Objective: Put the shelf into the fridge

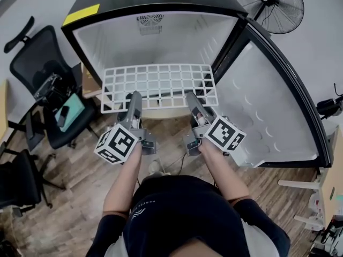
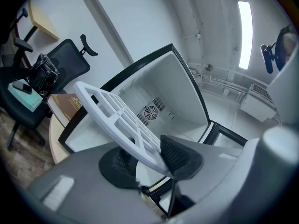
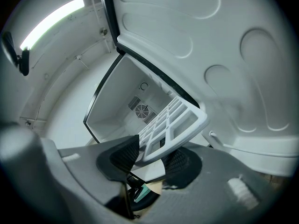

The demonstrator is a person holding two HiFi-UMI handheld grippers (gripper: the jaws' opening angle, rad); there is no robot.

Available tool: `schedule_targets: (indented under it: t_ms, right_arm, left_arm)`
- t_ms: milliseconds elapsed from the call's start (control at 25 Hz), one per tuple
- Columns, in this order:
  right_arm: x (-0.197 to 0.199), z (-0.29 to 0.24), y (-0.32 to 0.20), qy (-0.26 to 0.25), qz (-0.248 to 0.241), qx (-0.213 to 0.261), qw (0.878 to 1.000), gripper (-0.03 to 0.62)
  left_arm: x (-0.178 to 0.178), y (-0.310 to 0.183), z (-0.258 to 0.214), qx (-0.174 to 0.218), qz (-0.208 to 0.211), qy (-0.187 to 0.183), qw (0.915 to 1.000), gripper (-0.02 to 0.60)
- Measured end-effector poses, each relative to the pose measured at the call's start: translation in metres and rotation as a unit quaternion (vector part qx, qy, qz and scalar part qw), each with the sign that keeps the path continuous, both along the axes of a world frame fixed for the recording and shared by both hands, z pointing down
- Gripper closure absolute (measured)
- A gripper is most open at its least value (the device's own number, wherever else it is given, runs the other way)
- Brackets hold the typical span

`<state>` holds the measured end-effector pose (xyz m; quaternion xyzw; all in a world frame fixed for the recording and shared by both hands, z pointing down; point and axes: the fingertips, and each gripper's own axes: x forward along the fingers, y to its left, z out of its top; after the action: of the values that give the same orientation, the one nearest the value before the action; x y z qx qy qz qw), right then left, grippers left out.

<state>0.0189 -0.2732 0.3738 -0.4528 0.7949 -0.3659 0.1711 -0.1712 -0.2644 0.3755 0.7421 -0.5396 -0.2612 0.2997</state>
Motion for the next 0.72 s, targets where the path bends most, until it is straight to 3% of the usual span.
schedule_targets:
  t_ms: [720]
  right_arm:
    - [0.0012, 0.0104, -0.0047, -0.002, 0.002, -0.005, 1.000, 0.453]
  left_arm:
    - [-0.0010, -0.0025, 0.0071, -0.003, -0.014, -0.005, 0.9999, 0.442]
